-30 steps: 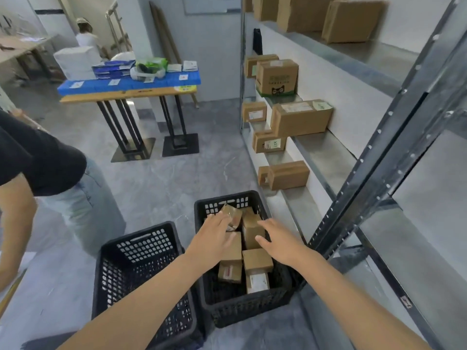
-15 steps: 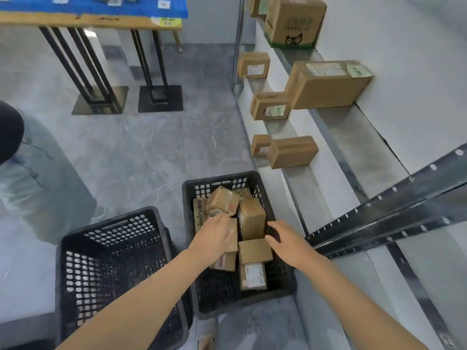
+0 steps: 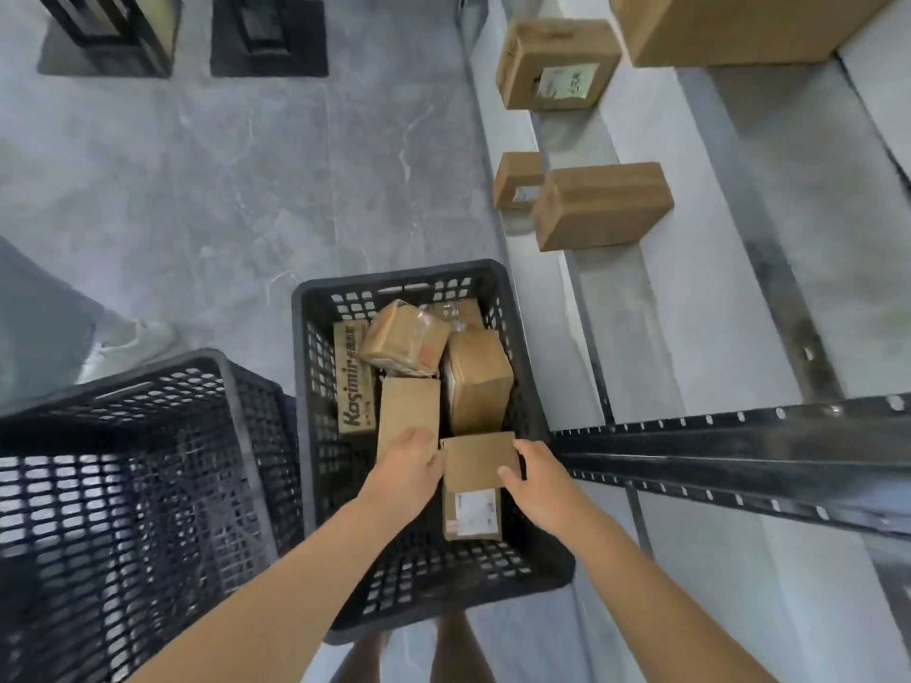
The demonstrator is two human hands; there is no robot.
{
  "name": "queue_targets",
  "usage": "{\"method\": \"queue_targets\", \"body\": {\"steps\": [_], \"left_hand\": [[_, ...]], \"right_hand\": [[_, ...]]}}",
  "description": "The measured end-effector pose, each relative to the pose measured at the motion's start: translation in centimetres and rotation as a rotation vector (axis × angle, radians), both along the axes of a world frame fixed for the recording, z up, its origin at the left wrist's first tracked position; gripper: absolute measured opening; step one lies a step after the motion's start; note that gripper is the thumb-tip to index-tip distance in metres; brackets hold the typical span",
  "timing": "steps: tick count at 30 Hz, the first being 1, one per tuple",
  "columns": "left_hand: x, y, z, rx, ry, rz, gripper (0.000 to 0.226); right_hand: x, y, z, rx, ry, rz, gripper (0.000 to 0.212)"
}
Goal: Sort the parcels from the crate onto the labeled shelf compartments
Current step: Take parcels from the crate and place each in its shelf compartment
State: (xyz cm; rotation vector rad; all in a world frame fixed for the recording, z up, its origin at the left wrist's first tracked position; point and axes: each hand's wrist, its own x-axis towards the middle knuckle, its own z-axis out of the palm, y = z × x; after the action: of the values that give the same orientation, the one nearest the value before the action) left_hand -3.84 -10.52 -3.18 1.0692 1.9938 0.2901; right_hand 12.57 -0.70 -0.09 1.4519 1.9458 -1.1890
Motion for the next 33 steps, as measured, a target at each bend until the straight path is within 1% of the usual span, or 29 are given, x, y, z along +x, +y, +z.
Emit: {"method": "queue_targets", "body": {"steps": [2,6,8,10,13,15,17,19,20,23,25,28,31,33], "left_hand": [[1.2,0.5,-2.6,-0.054,-0.026,0.046,0.032],[3.3,0.7,-7.9,-0.147,-0.061,0.108,0.015],[4.1,0.7,-9.5,-0.174,-0.056,0.074,0.015],[4.8,0.7,-10.6,-0.203,-0.049,0.039,0.019],[5.9,0.6,-12.0,-0.245,-0.152,0.195,0.020],[6.4,0.7,-12.6,-0.236,-0.194,0.364,0.024],[6.7,0.7,-13.0,-0.222,-0.249,0.580,0.028],[6.7,0.4,-13.5,-0.219,-0.294,0.728,0.031],[6.6,0.2,-13.7,-0.224,-0.318,0.751,0.030],[6.4,-0.5,-13.8,-0.237,-0.382,0.744,0.031],[6.3,-1.0,-13.1,-0.219,-0.404,0.742,0.030],[5.9,-1.6,-11.3,-0.184,-0.365,0.732,0.021],[5.3,-2.4,-8.8,-0.123,-0.310,0.722,0.006],[4.7,-2.7,-6.4,-0.070,-0.277,0.713,0.007]], "right_hand": [[0.1,0.7,-2.8,-0.002,-0.016,-0.025,0.059],[0.1,1.3,-8.0,-0.028,-0.081,-0.060,0.061],[-0.2,1.1,-10.2,-0.030,-0.126,-0.073,0.064],[-0.7,0.6,-12.1,0.024,-0.177,-0.091,0.067],[-1.2,-0.4,-14.5,0.029,-0.212,-0.160,0.078],[-0.9,-0.7,-15.9,-0.046,-0.197,-0.276,0.086],[-0.6,-0.9,-16.9,-0.143,-0.182,-0.394,0.088],[-0.5,-1.5,-17.1,-0.191,-0.161,-0.479,0.079],[-0.4,-1.9,-17.1,-0.190,-0.140,-0.504,0.075],[-0.1,-2.8,-16.7,-0.174,-0.082,-0.547,0.071],[0.2,-3.1,-16.2,-0.160,-0.061,-0.539,0.067],[0.2,-3.6,-14.4,-0.134,-0.037,-0.486,0.066],[-0.1,-4.1,-11.5,-0.129,0.001,-0.489,0.065],[-0.5,-4.1,-8.7,-0.124,0.027,-0.493,0.059]]}}
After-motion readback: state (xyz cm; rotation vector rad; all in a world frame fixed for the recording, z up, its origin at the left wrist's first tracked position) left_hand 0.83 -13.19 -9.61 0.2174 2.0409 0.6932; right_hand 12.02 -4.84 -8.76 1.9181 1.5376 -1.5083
